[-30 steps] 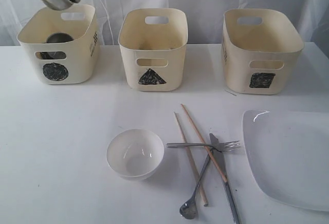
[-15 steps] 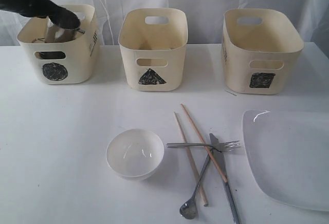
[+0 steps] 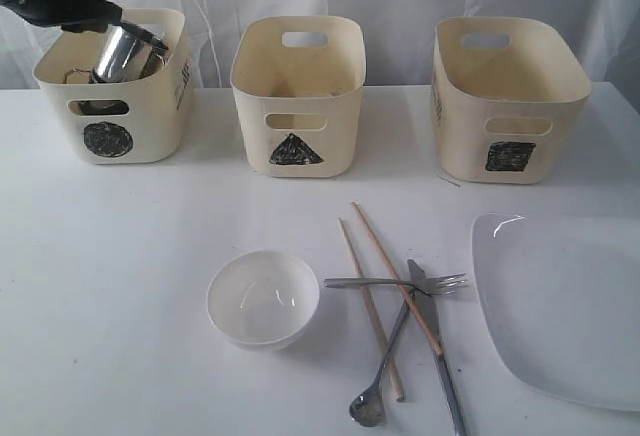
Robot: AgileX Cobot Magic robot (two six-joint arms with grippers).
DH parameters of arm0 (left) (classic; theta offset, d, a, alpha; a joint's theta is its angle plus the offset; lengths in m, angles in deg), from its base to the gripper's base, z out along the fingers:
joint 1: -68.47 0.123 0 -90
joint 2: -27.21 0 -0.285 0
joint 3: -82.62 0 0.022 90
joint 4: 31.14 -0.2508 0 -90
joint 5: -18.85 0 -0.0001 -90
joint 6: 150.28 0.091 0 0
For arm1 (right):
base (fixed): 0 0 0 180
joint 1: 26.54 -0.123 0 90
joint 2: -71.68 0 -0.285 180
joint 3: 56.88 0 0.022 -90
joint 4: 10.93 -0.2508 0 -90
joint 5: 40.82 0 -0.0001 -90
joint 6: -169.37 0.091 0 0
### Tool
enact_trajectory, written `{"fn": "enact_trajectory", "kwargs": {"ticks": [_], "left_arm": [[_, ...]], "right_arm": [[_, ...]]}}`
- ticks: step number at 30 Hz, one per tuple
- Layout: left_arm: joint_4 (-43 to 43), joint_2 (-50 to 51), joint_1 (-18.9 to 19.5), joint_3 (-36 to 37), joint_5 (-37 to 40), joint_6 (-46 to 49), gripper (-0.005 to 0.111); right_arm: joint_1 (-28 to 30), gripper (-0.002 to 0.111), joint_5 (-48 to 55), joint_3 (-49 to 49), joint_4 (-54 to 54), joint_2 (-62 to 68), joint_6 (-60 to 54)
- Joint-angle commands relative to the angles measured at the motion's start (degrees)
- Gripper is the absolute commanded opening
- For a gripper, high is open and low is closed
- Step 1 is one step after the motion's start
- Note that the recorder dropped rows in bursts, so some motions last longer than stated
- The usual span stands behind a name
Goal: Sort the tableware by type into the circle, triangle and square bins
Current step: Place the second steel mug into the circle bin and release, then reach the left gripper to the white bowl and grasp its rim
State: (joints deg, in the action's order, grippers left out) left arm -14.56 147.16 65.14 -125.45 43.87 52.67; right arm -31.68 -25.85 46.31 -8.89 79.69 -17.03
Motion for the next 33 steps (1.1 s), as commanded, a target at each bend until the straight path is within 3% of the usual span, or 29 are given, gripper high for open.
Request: {"fn": "enact_trajectory", "kwargs": {"ticks": [1, 6, 15, 19, 26, 33], "left_arm": [[4.4, -8.2, -0.3, 7.2, 0.8, 3.4, 0.035], [10.5, -17.6, -2.4, 19.3, 1.5, 7.6, 0.035], [14.0, -27.6, -14.6, 40.1, 3.3, 8.8, 0.035], [17.6, -28.2, -15.9, 44.0, 7.5, 8.1, 0.036], [20.6, -28.1, -16.9, 46.7, 7.1, 7.2, 0.060], [21.1, -26.1, -18.6, 46.7, 6.6, 6.8, 0.061]], "right_arm": [[-0.2, 0.000, 0.0, -0.4, -0.2, -0.2, 0.2], [-0.2, 0.000, 0.0, -0.4, -0.2, -0.2, 0.2], [-0.2, 0.000, 0.0, -0.4, -0.2, -0.2, 0.2], [-0.2, 0.000, 0.0, -0.4, -0.2, -0.2, 0.2], [-0.2, 0.000, 0.1, -0.4, -0.2, -0.2, 0.2], [-0.2, 0.000, 0.1, -0.4, -0.2, -0.2, 0.2]]}}
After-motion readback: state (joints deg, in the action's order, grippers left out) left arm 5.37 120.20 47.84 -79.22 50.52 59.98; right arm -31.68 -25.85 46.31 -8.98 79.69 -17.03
